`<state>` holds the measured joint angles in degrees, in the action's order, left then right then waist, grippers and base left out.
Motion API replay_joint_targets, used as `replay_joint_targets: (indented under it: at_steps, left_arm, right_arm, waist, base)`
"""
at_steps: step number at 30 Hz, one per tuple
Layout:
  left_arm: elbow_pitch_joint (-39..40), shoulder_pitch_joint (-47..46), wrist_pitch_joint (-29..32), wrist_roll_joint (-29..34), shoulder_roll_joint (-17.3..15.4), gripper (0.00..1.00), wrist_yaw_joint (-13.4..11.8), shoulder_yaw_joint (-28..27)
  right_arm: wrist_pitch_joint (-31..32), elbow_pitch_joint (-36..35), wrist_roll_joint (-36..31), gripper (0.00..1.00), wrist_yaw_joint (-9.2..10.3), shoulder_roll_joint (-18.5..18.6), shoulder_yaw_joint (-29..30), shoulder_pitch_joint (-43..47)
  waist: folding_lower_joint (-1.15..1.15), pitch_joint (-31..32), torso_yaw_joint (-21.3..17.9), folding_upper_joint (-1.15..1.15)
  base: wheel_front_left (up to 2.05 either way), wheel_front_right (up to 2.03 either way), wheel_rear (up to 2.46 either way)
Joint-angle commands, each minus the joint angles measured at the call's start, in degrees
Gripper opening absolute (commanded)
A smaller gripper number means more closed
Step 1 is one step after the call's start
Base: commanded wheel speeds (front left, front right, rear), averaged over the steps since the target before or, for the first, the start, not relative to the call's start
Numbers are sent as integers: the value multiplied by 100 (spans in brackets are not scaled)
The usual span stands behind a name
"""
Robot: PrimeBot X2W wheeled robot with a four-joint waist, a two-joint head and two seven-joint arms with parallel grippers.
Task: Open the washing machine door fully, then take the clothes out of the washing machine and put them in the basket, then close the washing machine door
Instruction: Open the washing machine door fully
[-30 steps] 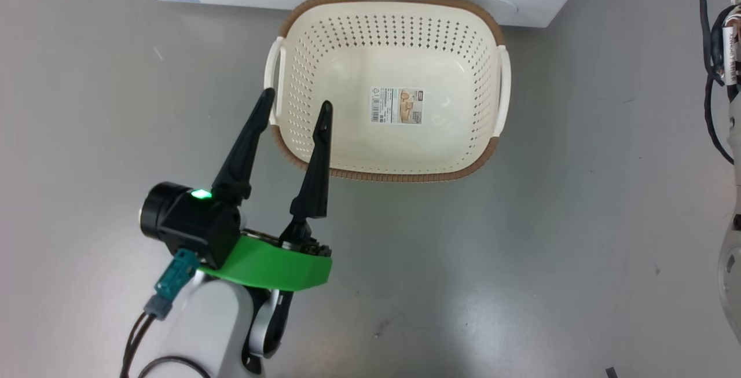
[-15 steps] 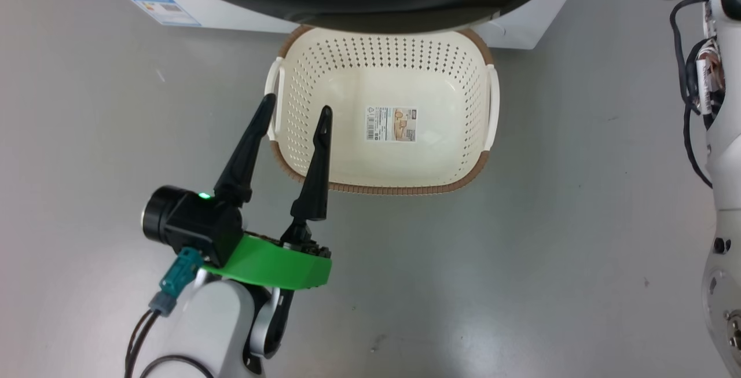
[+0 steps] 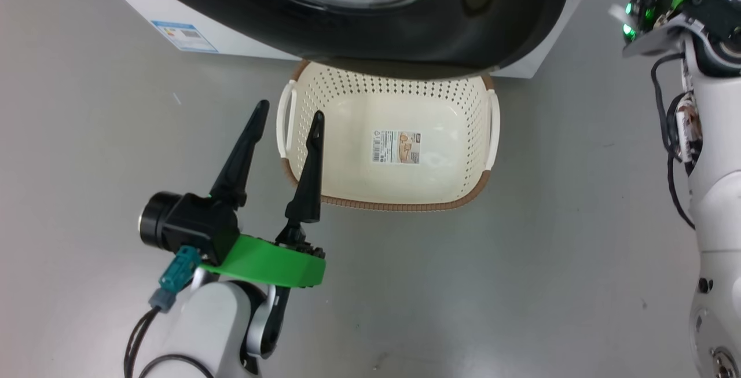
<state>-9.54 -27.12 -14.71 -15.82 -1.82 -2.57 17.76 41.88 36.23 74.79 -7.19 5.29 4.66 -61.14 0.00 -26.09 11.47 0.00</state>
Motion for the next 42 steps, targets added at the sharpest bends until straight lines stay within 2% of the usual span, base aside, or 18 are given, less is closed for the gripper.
replay_joint_targets:
  at_steps: [1,11,22,34,35,37,38,39,42]
  left_arm:
    - [93,104,-29,-35,-106,100,-27,-205]
    - [20,178,-29,-75,-106,100,-51,-212]
    - [-59,343,-29,-128,-106,100,-88,-220]
    - [-58,370,-29,-141,-106,100,-82,-219]
    - [-52,368,-29,-144,-106,100,-77,-226]
    - [-36,355,-29,-150,-106,100,-75,-238]
    - [-24,347,-29,-154,-106,100,-74,-244]
    - [-12,340,-29,-159,-106,100,-71,-249]
    - [23,319,-29,-162,-106,100,-62,-260]
  right_arm:
    - [83,-198,63,0,-30,-233,-108,127]
    - [139,-294,259,0,-30,-240,-254,545]
    - [33,-268,622,0,-30,-241,-684,870]
    - [-239,-306,708,0,-30,-241,-983,961]
    - [-298,-344,646,4,-30,-241,-993,965]
    - [-496,-451,467,56,-30,-209,-1001,970]
    - [-630,-535,317,87,-30,-165,-1032,980]
    - [-801,-626,140,100,-30,-115,-1066,998]
    - [-1349,-958,-401,100,-30,11,-1219,1098]
  waist:
    - [0,87,23,0]
    - [0,331,33,0]
    - [0,597,-36,0]
    - [0,547,-135,0]
    - [0,532,-146,0]
    - [0,500,-166,0]
    - [0,483,-178,0]
    - [0,469,-191,0]
    - [0,415,-235,0]
  base:
    - [0,0,0]
    - [0,0,0]
    - [0,0,0]
    - [0,0,0]
    - [0,0,0]
    - [0,0,0]
    - [0,0,0]
    - [0,0,0]
    - [0,0,0]
